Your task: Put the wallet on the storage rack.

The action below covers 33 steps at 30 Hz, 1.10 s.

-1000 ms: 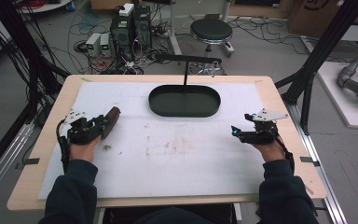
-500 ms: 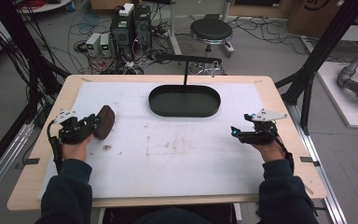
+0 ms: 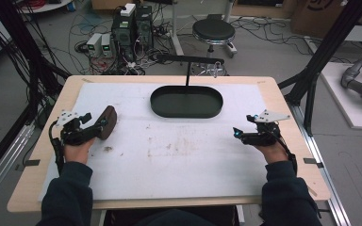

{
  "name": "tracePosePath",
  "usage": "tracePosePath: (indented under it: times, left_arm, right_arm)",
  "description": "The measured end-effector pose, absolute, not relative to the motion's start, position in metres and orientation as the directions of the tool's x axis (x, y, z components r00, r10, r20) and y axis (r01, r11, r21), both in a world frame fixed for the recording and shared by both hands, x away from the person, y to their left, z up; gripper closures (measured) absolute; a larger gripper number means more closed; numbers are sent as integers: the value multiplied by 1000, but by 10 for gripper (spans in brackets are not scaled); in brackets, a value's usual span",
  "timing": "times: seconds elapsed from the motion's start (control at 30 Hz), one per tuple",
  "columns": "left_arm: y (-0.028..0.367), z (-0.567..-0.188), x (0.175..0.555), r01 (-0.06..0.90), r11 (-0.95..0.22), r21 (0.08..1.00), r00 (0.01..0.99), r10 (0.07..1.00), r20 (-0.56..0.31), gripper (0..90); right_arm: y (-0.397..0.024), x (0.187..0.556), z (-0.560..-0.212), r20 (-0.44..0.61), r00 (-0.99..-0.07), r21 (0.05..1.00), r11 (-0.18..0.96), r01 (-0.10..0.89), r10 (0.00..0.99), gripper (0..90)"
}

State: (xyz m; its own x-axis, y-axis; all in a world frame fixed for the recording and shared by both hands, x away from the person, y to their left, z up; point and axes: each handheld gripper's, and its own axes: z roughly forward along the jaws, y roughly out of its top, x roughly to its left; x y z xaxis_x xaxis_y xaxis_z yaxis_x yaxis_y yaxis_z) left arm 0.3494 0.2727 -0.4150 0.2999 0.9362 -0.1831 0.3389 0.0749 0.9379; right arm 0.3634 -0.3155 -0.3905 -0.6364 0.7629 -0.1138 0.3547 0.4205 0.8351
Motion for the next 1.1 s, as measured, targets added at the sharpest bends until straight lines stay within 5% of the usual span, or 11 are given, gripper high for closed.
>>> tracePosePath:
  times: [0.43, 0.7, 1.1]
  left_arm:
    - [264, -424, 356, 441, -50, 896, 314, 944, -102, 305]
    - [263, -425, 355, 450, -107, 887, 365, 928, -73, 636]
    - [243, -400, 361, 345, -87, 934, 437, 896, -78, 651]
  right_arm:
    - [-315, 363, -391, -112, -641, 833, 423, 356, 759, 243]
    - [-315, 363, -392, -113, -641, 833, 424, 356, 760, 243]
    - [-315, 364, -391, -105, -639, 838, 414, 356, 762, 247]
